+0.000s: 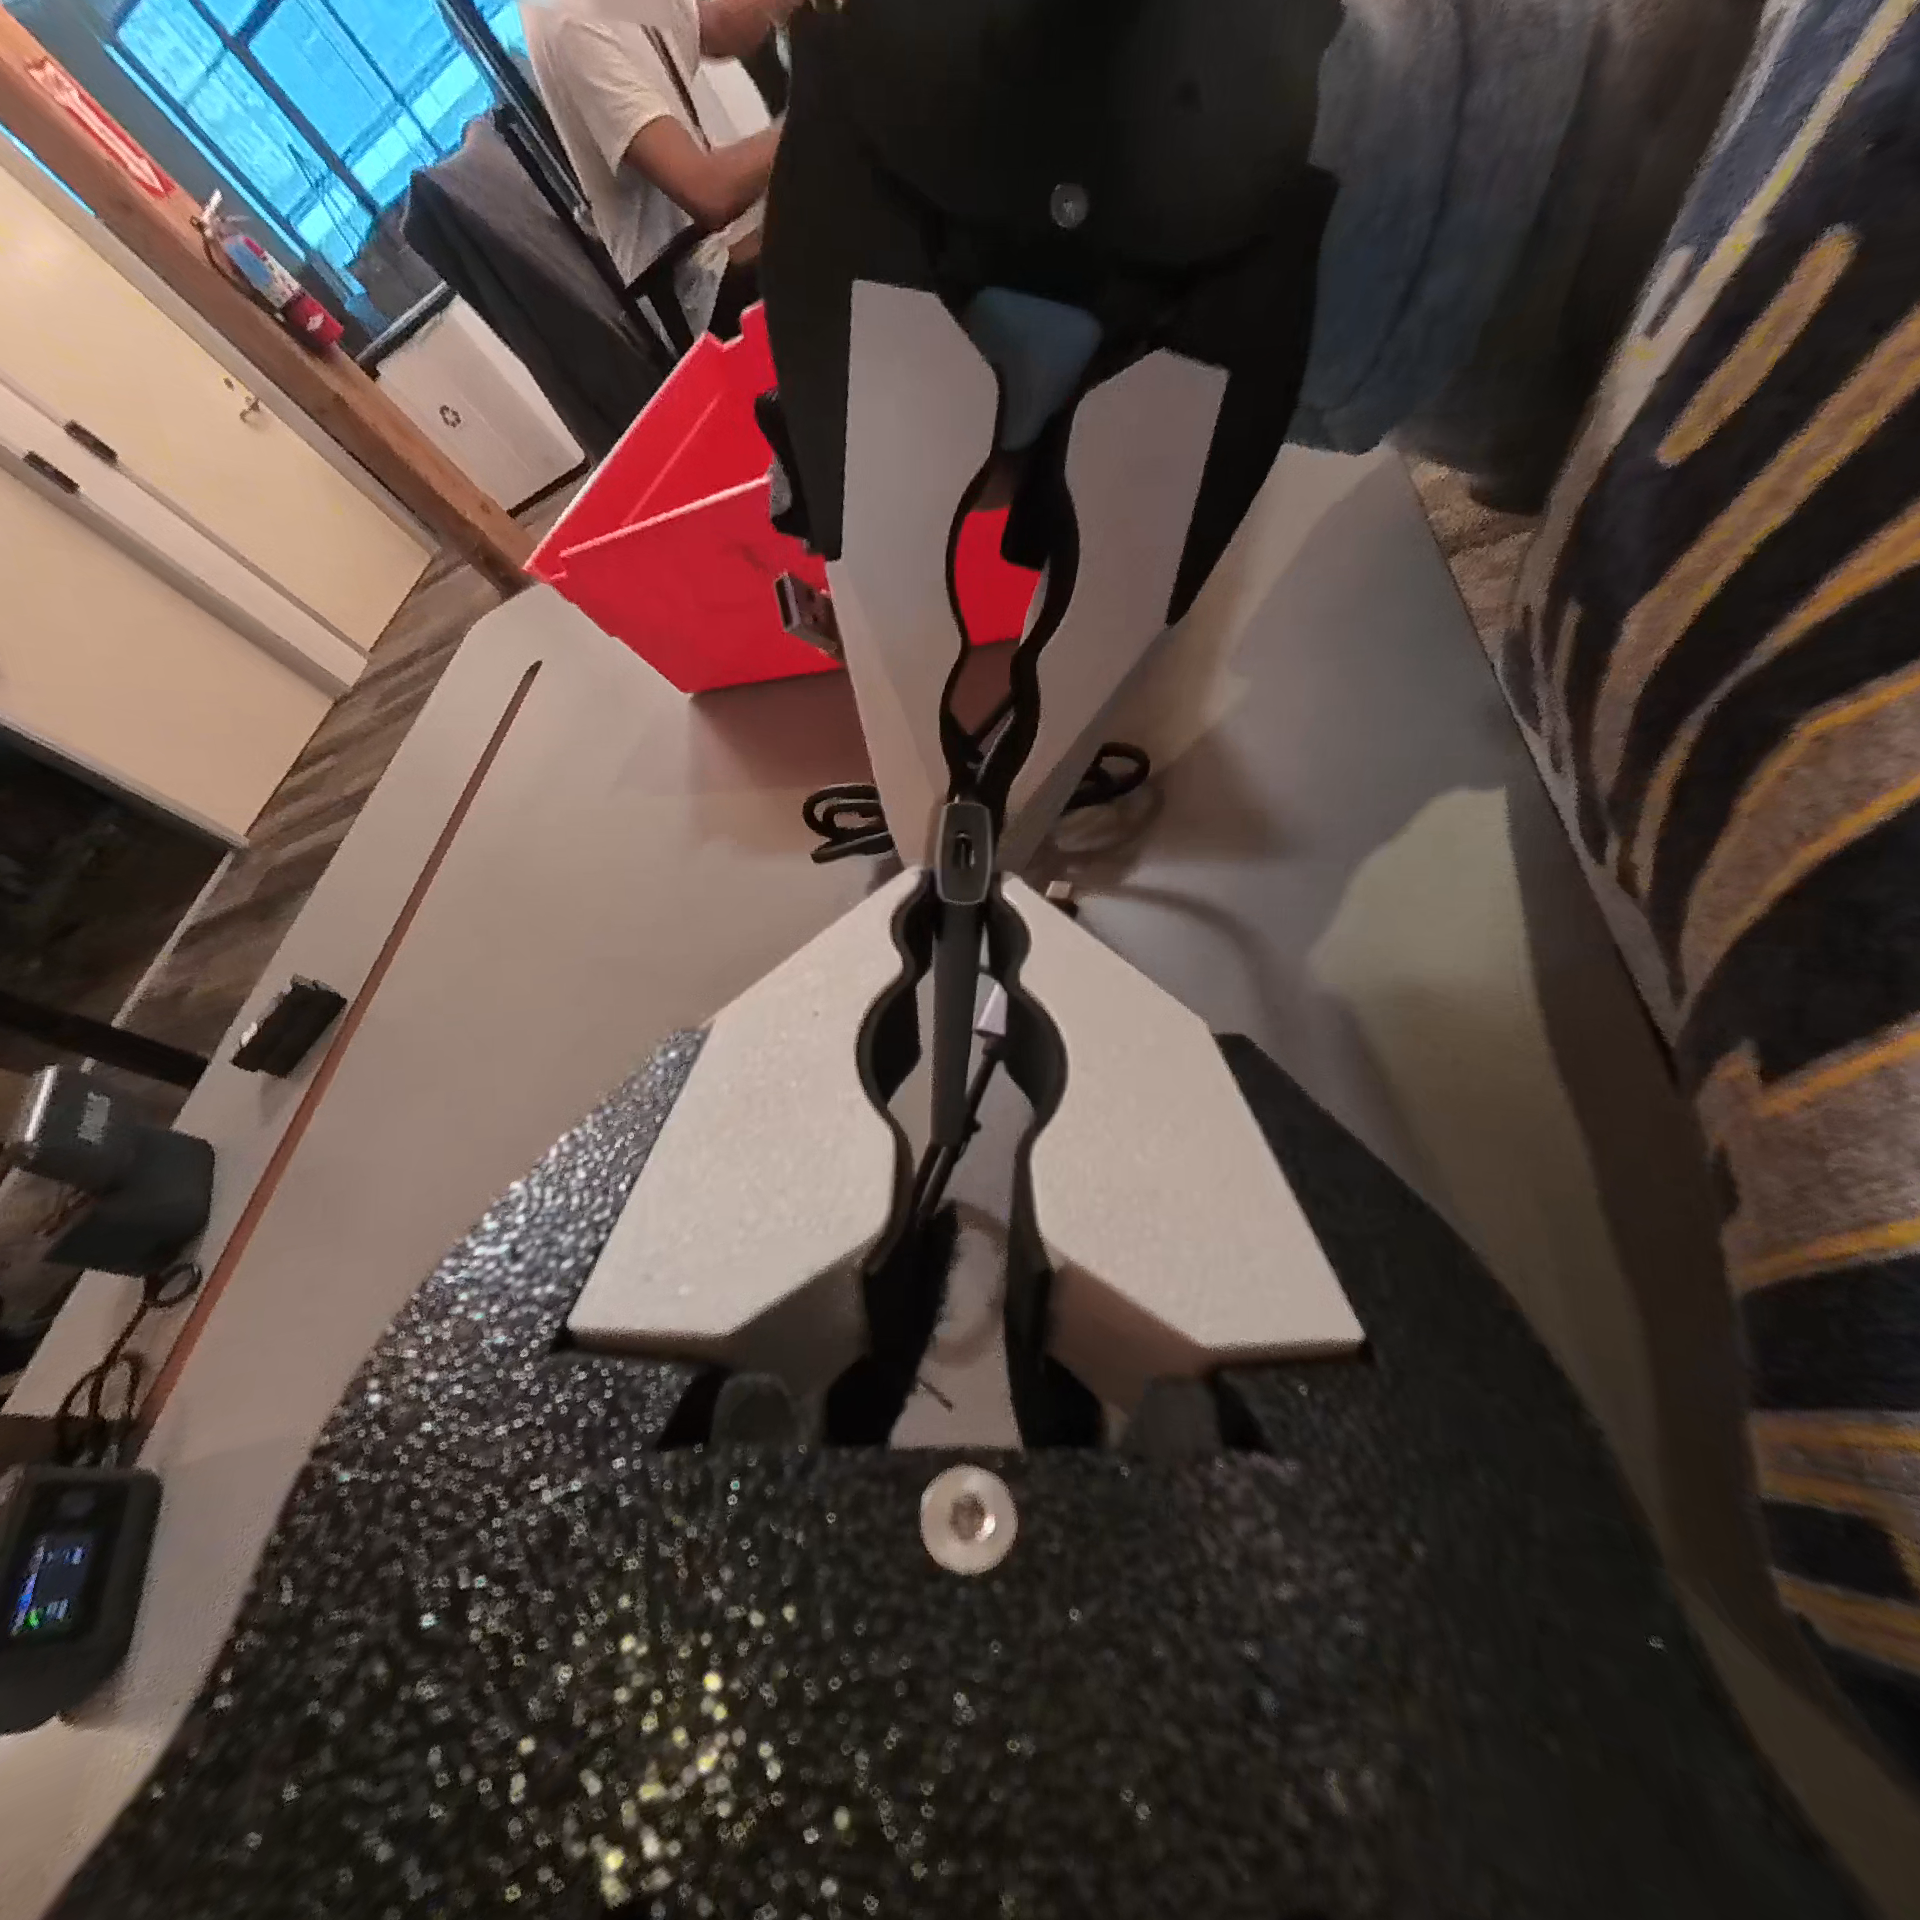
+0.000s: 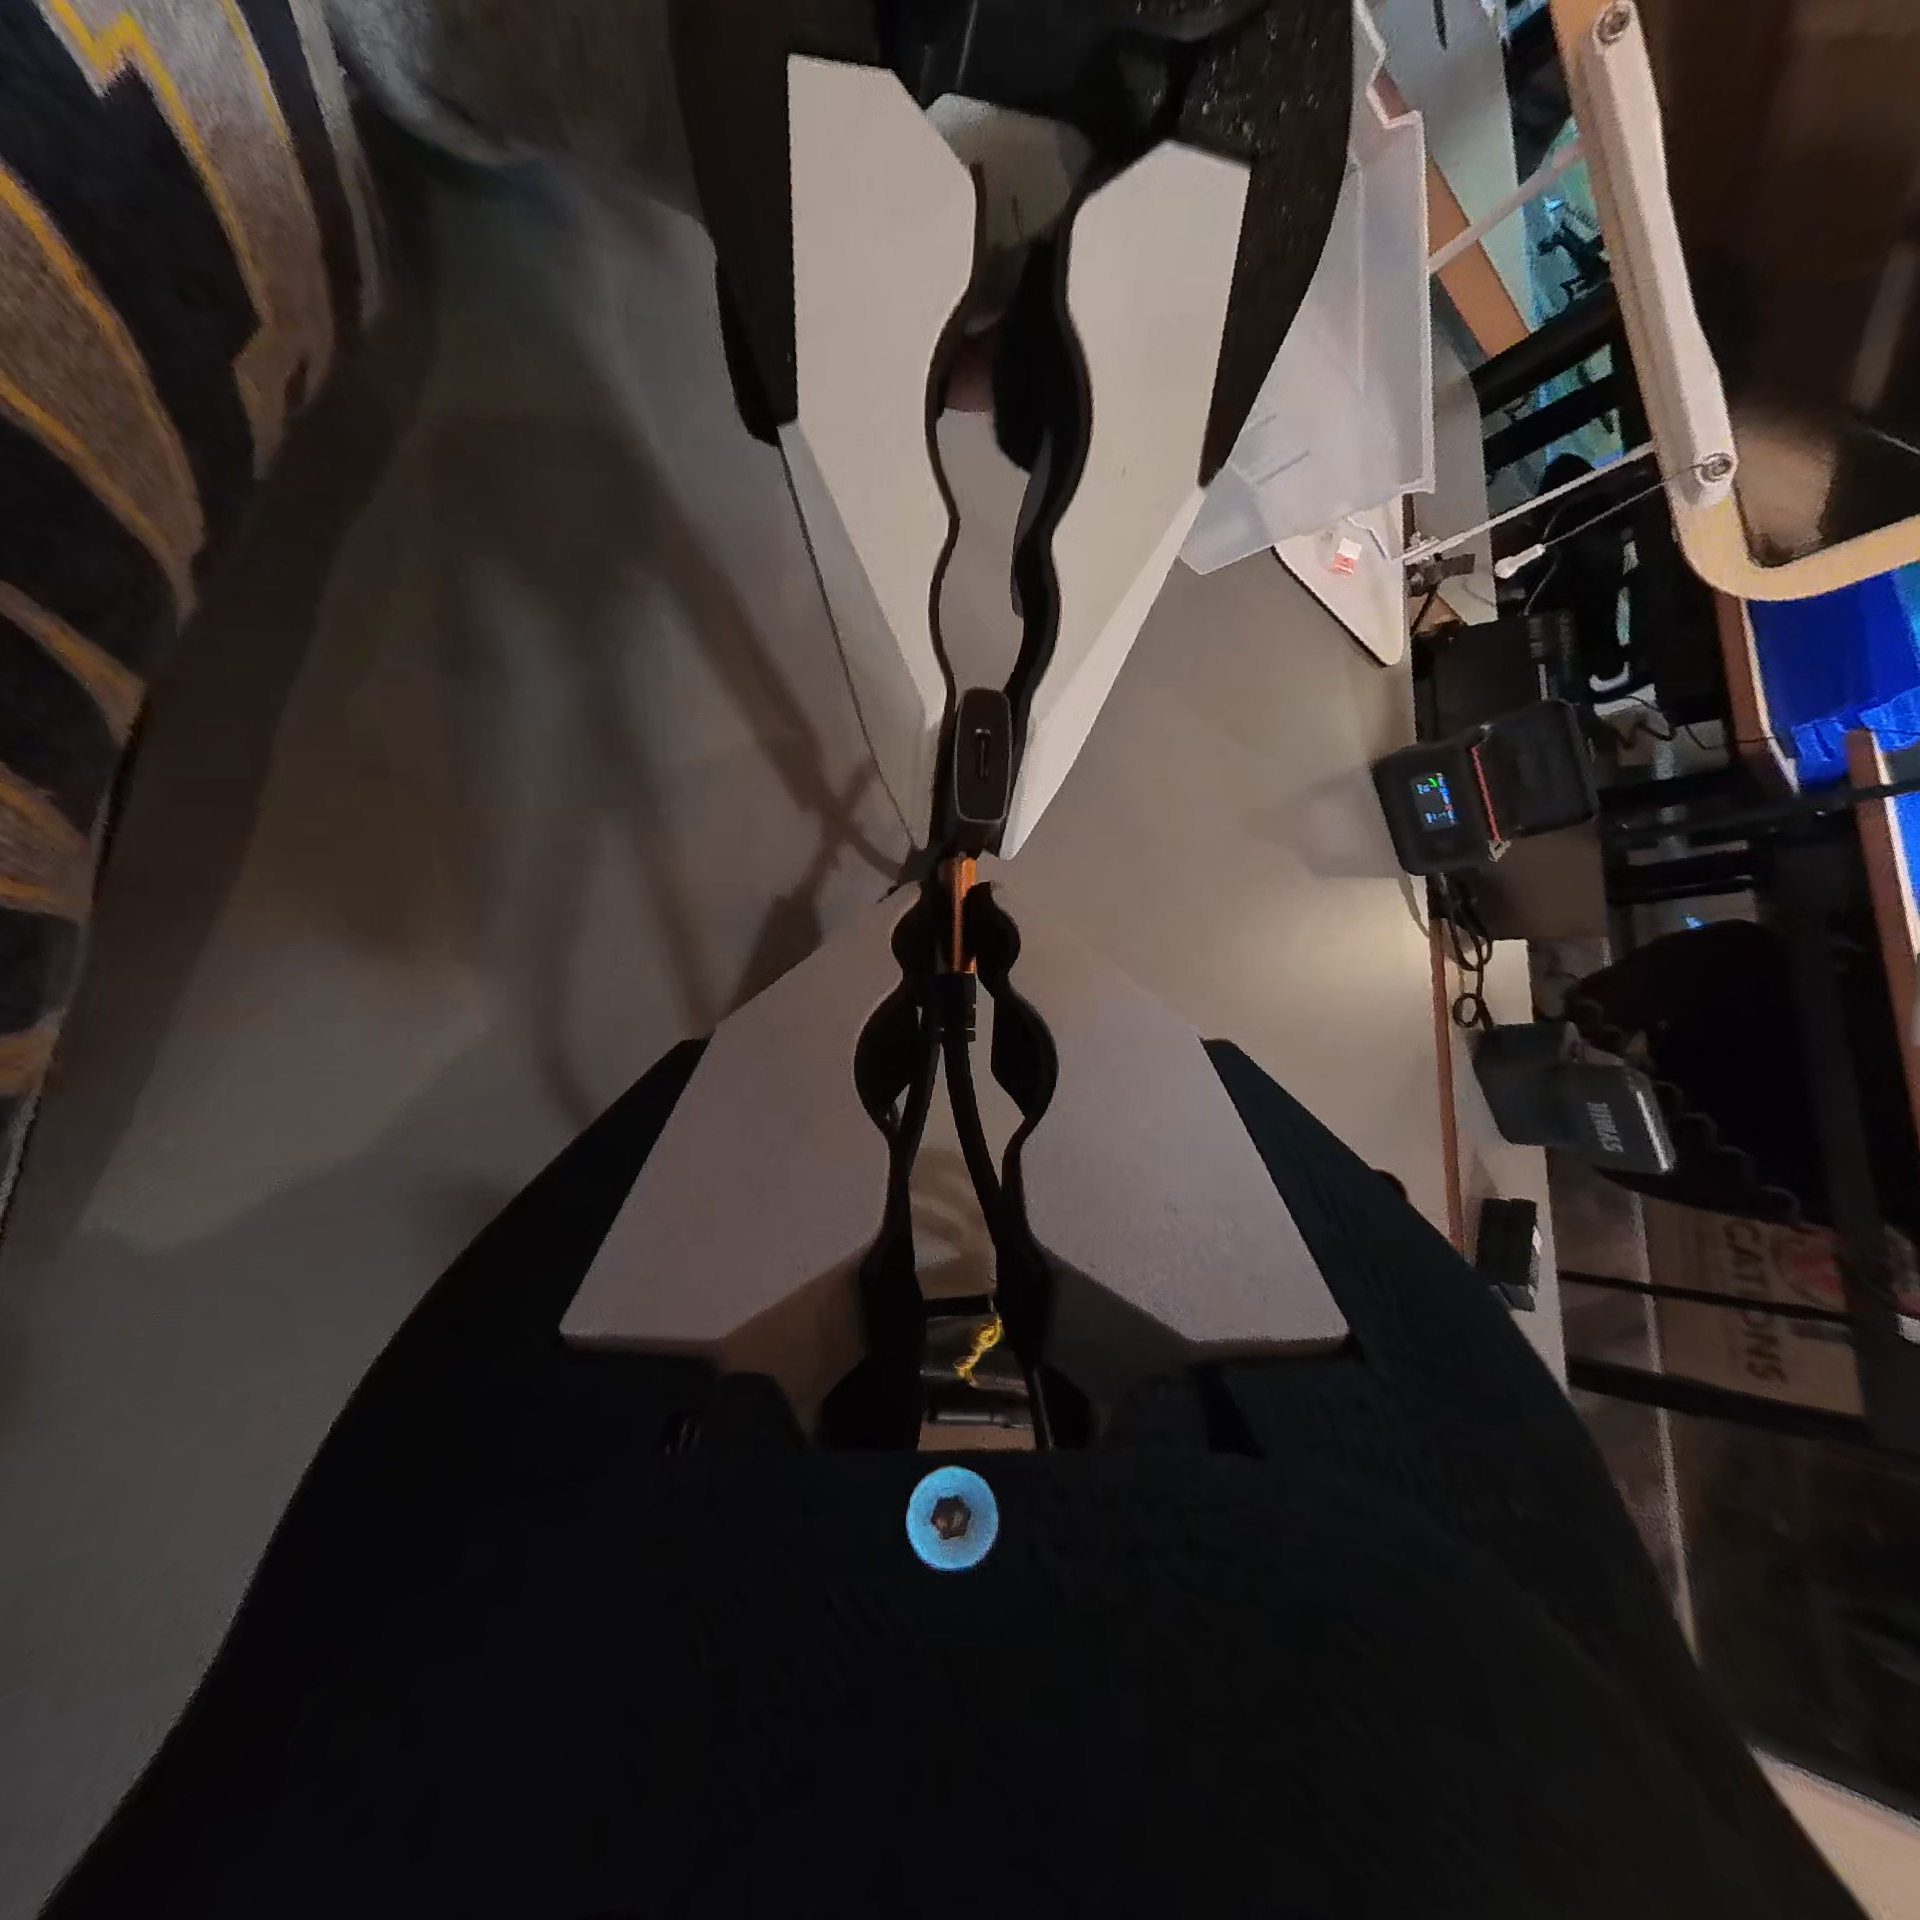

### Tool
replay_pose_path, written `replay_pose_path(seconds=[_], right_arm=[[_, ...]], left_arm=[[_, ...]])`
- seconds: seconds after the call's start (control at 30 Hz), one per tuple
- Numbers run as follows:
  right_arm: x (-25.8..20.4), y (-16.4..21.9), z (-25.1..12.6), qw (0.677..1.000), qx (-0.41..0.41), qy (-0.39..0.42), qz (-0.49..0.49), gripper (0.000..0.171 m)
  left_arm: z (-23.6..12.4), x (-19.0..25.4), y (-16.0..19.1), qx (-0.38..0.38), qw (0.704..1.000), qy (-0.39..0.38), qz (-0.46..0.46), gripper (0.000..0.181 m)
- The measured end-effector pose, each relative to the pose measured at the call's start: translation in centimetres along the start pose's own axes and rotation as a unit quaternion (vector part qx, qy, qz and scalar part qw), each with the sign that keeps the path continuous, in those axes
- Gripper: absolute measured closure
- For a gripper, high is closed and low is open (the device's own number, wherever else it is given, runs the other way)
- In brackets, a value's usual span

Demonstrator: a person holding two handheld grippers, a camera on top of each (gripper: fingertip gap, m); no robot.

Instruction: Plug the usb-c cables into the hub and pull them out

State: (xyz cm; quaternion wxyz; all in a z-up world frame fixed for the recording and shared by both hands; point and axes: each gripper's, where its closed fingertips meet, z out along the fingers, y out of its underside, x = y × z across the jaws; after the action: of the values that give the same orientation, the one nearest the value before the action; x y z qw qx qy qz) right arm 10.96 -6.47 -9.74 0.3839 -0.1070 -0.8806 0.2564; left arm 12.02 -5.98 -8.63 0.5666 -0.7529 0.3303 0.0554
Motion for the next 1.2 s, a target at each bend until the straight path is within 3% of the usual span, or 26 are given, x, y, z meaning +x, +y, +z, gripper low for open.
replay_pose_path(seconds=[0.03,0.23,0.57,0.8,0.87,0.97,1.1,1.2], right_arm=[[0.2,0.1,0.0,1.0,0.0,0.005,0.001,0.166],[-0.2,0.0,-0.9,0.999,0.039,-0.008,0.003,0.166],[-0.8,-2.1,-4.3,0.992,0.118,-0.032,0.022,0.167],[-1.0,-2.3,-5.9,0.99,0.132,-0.049,0.028,0.167],[1.4,1.1,-7.7,0.996,0.074,0.011,0.049,0.167],[4.1,0.5,-13.7,0.973,0.179,0.056,0.135,0.167],[7.3,-1.6,-16.3,0.958,0.224,0.13,0.12,0.166],[9.6,-0.4,-18.7,0.956,0.188,0.187,0.124,0.166]], left_arm=[[0.1,-0.1,0.2,-0.008,1.0,-0.003,-0.005,0.174],[0.4,0.3,-0.2,-0.019,1.0,-0.002,0.001,0.174],[-0.3,1.6,-3.7,0.028,0.999,0.019,-0.006,0.174],[0.0,2.1,-5.4,0.062,0.998,0.028,-0.004,0.174],[-1.2,0.6,-3.1,0.013,1.0,-0.01,-0.004,0.174],[-4.5,-1.1,-2.2,0.056,0.992,-0.027,-0.107,0.175],[-2.5,-1.7,-2.9,0.057,0.994,-0.075,-0.062,0.174],[-2.3,-3.8,-2.1,0.071,0.986,-0.138,-0.06,0.175]])
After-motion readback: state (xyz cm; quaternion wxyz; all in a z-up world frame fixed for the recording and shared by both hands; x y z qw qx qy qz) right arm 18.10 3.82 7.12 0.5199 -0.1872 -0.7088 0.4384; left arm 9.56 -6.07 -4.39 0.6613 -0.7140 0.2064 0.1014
